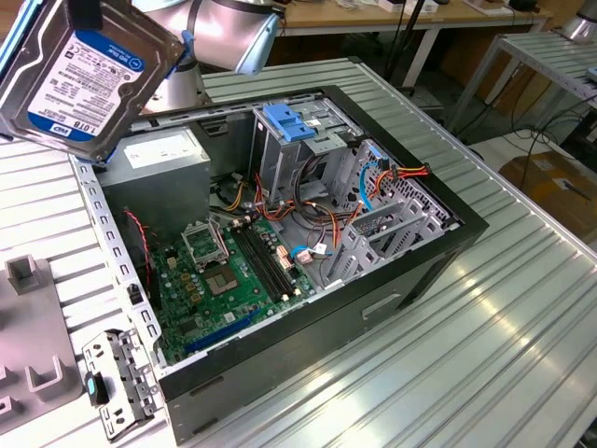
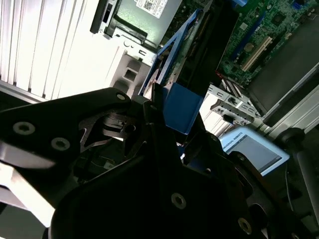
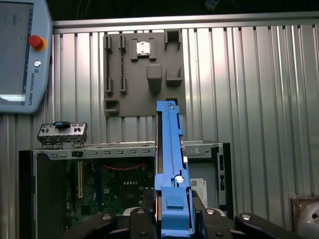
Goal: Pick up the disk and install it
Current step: 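Pick up the disk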
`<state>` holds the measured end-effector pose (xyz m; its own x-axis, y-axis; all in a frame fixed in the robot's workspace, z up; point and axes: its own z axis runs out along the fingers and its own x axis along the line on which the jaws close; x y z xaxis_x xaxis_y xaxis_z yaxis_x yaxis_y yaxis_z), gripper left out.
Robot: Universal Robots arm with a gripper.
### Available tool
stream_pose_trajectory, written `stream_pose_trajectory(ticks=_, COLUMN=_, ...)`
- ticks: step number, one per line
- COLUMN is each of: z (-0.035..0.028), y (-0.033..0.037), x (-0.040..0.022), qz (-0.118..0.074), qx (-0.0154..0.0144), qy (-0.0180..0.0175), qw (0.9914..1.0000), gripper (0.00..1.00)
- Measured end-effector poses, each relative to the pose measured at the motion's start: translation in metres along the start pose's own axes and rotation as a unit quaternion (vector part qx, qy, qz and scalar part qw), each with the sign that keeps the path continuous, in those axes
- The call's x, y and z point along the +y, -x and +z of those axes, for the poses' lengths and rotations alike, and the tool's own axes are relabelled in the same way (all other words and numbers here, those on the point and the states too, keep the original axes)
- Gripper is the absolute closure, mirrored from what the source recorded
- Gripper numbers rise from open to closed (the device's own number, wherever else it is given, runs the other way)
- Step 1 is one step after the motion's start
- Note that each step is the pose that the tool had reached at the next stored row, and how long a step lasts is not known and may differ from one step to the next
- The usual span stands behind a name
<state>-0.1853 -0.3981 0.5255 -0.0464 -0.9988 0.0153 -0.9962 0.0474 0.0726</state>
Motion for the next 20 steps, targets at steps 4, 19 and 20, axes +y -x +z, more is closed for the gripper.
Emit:
stream_pose_trajectory(ticks=4, z=-0.0009, y=-0.0030, x=-0.0131, qz=0.000, qx=0.0000, qy=0.0002, qw=1.00000, gripper=0.63)
stream_pose_trajectory(ticks=19, z=-0.0053, y=-0.0033, x=-0.0748, qz=0.000, qx=0.0000, qy=0.0007, qw=1.00000, gripper=0.63)
stream_pose_trajectory(ticks=20, z=-0.0053, y=-0.0033, x=-0.0751, qz=0.000, qx=0.0000, qy=0.0007, qw=1.00000, gripper=0.63)
